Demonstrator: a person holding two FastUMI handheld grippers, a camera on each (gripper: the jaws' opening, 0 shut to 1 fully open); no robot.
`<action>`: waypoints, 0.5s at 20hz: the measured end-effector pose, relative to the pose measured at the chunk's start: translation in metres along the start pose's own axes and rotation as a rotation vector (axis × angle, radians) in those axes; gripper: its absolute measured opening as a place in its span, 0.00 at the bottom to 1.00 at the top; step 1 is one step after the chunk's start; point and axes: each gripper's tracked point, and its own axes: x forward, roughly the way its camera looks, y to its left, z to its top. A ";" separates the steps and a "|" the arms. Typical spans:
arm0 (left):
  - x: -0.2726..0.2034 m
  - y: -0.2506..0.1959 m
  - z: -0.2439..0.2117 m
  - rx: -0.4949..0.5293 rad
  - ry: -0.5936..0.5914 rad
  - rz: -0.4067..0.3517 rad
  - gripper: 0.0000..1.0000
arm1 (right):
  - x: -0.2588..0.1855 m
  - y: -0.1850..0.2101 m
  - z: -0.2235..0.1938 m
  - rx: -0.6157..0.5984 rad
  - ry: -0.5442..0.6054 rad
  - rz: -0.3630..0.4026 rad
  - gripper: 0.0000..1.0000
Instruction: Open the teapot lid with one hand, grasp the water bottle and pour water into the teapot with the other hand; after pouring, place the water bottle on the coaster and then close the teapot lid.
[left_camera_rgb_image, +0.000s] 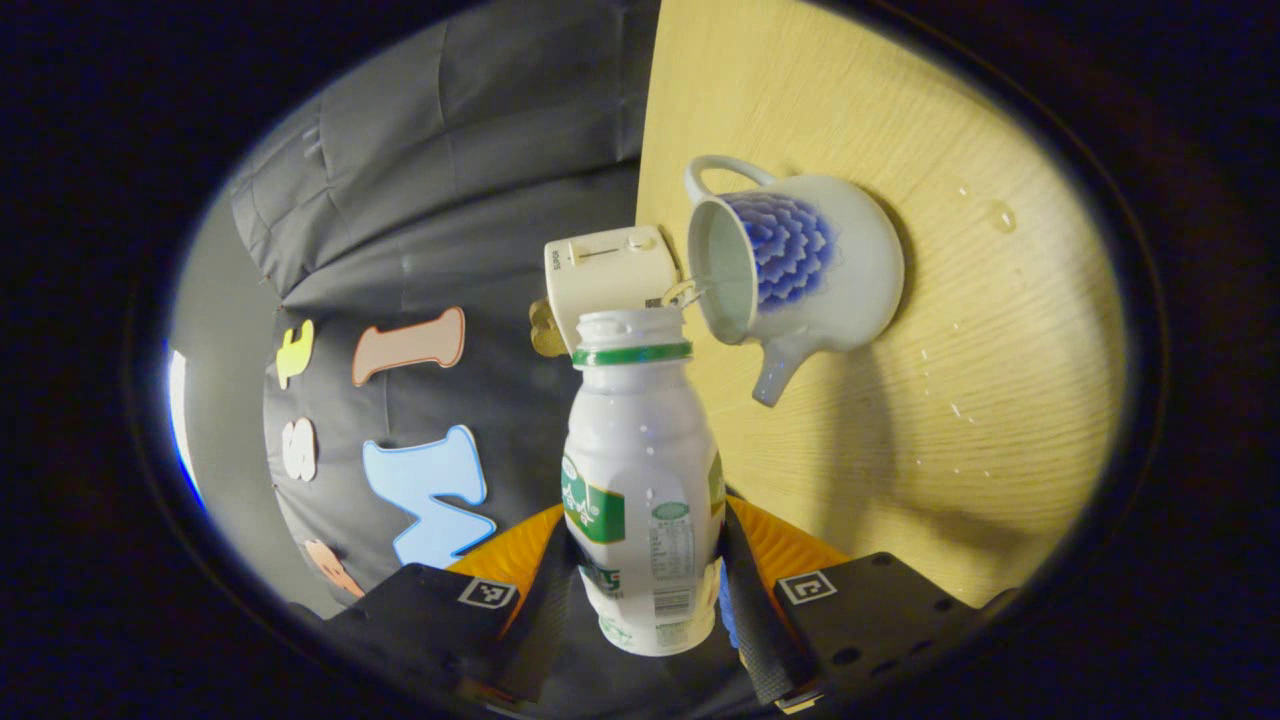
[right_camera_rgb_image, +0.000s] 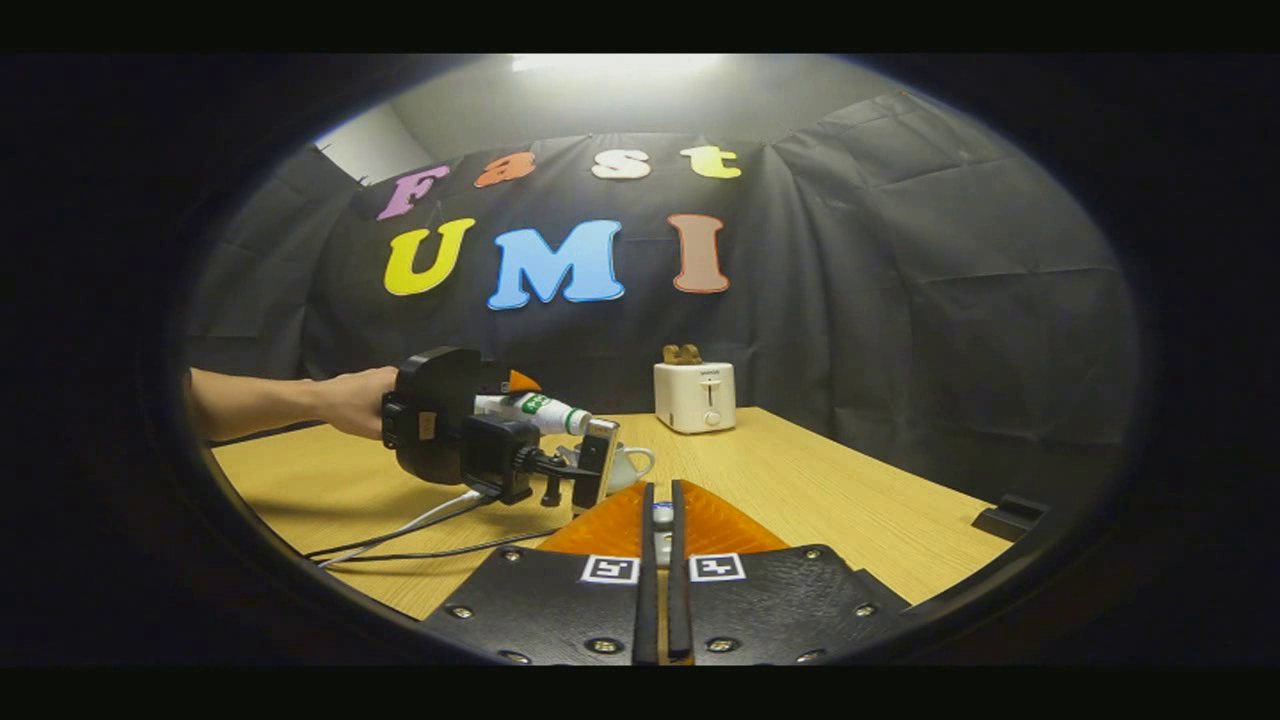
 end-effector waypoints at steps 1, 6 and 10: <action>0.000 0.002 -0.001 0.005 -0.001 0.004 0.80 | 0.000 -0.001 0.000 0.002 0.002 -0.002 0.04; 0.001 0.012 -0.004 0.056 0.001 0.025 0.75 | -0.001 -0.003 -0.002 0.006 0.007 -0.007 0.04; 0.001 0.019 -0.005 0.073 0.000 0.035 0.80 | 0.000 -0.001 -0.003 0.003 0.013 0.000 0.04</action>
